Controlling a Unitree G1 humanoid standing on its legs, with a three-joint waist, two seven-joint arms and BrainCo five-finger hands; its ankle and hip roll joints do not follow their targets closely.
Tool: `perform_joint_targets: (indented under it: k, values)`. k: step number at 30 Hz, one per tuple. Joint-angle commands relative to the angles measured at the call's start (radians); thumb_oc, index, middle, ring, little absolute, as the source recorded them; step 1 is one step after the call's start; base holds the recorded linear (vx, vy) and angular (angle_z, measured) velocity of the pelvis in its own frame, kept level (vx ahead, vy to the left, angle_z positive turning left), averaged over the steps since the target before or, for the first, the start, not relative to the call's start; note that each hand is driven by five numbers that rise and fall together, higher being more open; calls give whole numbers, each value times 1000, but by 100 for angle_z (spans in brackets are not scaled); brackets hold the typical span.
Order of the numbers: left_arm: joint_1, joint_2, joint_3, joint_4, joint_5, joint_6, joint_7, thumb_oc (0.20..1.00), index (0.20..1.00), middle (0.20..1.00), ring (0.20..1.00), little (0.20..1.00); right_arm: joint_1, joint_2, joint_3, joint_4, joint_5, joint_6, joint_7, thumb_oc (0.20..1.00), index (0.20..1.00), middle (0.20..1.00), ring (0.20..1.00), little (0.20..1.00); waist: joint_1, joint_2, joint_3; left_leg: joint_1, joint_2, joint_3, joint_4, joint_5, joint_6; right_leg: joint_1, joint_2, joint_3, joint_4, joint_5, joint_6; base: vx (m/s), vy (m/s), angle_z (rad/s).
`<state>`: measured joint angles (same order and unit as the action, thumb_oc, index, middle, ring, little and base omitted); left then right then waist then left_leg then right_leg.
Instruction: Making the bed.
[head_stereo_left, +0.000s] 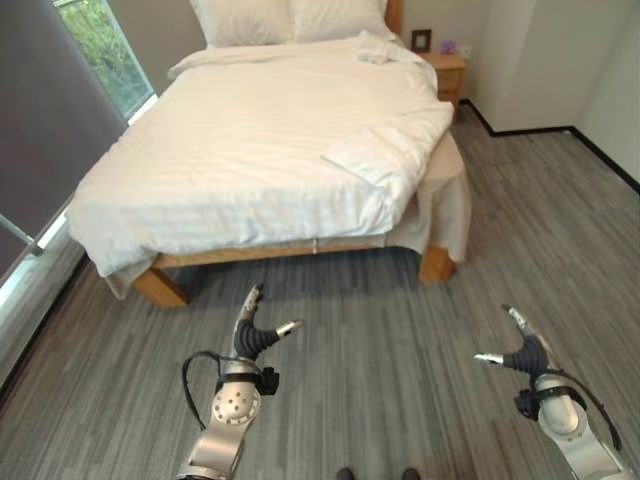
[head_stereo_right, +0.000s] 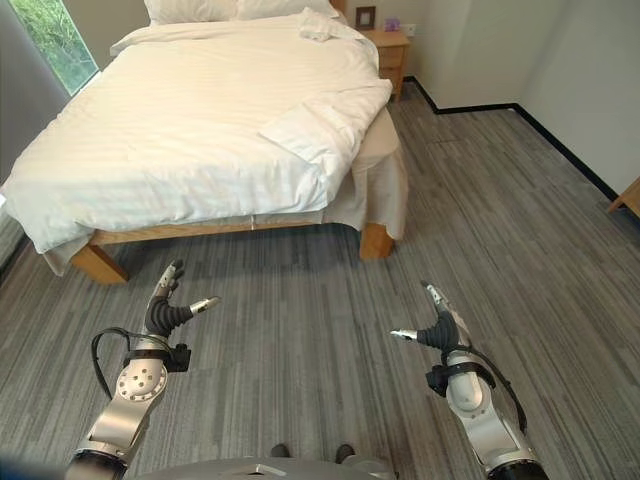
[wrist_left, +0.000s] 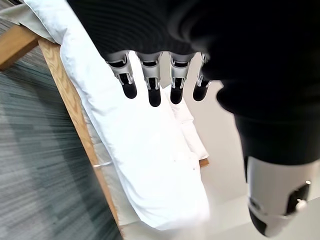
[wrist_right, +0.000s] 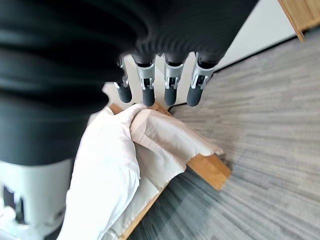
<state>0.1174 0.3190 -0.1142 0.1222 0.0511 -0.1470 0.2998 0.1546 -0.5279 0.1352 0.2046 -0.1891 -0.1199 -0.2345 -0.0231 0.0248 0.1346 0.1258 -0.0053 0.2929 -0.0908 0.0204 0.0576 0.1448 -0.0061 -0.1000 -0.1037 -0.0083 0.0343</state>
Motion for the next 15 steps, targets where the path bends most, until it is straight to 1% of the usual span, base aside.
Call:
perform_joint_targets:
  k: [1,4,5,6,7,8,9,10,11,12,13,14,15]
  values:
    - [-32,12,10,33,-67,-65,-8,1000,1000,1000,1000,1000,-66,2,0,-38,8,-68,-3,1000,1000,1000,1000,1000,15,-52,-14,26,74,-69,4,-73,-95,19,-61,-6,16,-38,65,53,-59,0]
    - [-19,-8,5,55,-115,-56,-21,1000,1000,1000,1000,1000,-76,-13,8,-46,-22,-57,0,1000,1000,1000,1000,1000,14,-50,-8,30,77,-73,4,-72,-98,25,-55,-4,16,-40,55,64,-86,0]
    - [-16,-6,14,61,-121,-49,-17,1000,1000,1000,1000,1000,-95,-23,17,-56,-32,-54,1,1000,1000,1000,1000,1000,15,-48,6,36,86,-74,4,-59,-101,19,-45,7,17,-44,46,26,-149,0]
    - [-10,-2,16,55,-120,-48,-18,1000,1000,1000,1000,1000,-103,-33,20,-65,-35,-55,3,1000,1000,1000,1000,1000,21,-54,25,18,90,-71,50,-54,-105,14,-44,15,24,-46,37,-22,-173,-4]
    - [-4,-1,19,52,-121,-47,-22,1000,1000,1000,1000,1000,-103,-44,16,-80,-39,-58,3,1000,1000,1000,1000,1000,28,-64,41,-21,93,-69,134,-64,-110,15,-46,20,25,-50,29,-81,-193,-10]
    - [-7,0,20,48,-127,-45,-21,1000,1000,1000,1000,1000,-99,-54,7,-101,-36,-65,3,1000,1000,1000,1000,1000,37,-71,64,-97,106,-84,265,-49,-118,17,-42,25,24,-54,15,-94,-234,-35]
    - [-19,-1,13,53,-133,-48,-13,1000,1000,1000,1000,1000,-98,-60,1,-109,-31,-65,-1,1000,1000,1000,1000,1000,43,-78,86,-183,135,-100,408,-4,-131,23,-38,21,23,-56,0,-45,-268,-30]
    - [-32,-3,5,57,-140,-43,-2,1000,1000,1000,1000,1000,-97,-65,-3,-115,-28,-65,-8,1000,1000,1000,1000,1000,51,-87,107,-229,149,-105,499,65,-143,33,-36,21,24,-60,-16,35,-246,-22]
    - [-40,-10,-5,67,-148,-42,1,1000,1000,1000,1000,1000,-99,-70,-5,-112,-29,-57,-13,1000,1000,1000,1000,1000,51,-87,116,-268,164,-101,568,86,-144,43,-27,15,24,-71,-27,69,-149,-6]
    - [-40,-10,-5,67,-148,-42,1,1000,1000,1000,1000,1000,-99,-70,-5,-112,-29,-57,-13,1000,1000,1000,1000,1000,50,-86,116,-270,166,-103,571,84,-144,42,-25,14,24,-71,-28,192,-103,-3]
    - [-31,-18,-11,68,-149,-41,4,1000,1000,1000,1000,1000,-100,-72,-7,-112,-34,-44,-19,1000,1000,1000,1000,1000,67,-89,128,-360,125,-94,632,40,-119,71,-25,22,23,-97,-34,274,-32,-3]
    - [-19,-24,-10,67,-145,-41,5,1000,1000,1000,1000,1000,-98,-69,-8,-112,-37,-41,-23,1000,1000,1000,1000,1000,78,-87,121,-391,97,-88,592,17,-106,86,-21,36,18,-112,-30,419,-6,9]
    - [-6,-31,-8,68,-141,-40,5,1000,1000,1000,1000,1000,-94,-64,-9,-114,-40,-40,-23,1000,1000,1000,1000,1000,94,-86,113,-408,79,-85,512,-1,-96,97,-21,51,16,-129,-21,413,64,-6]
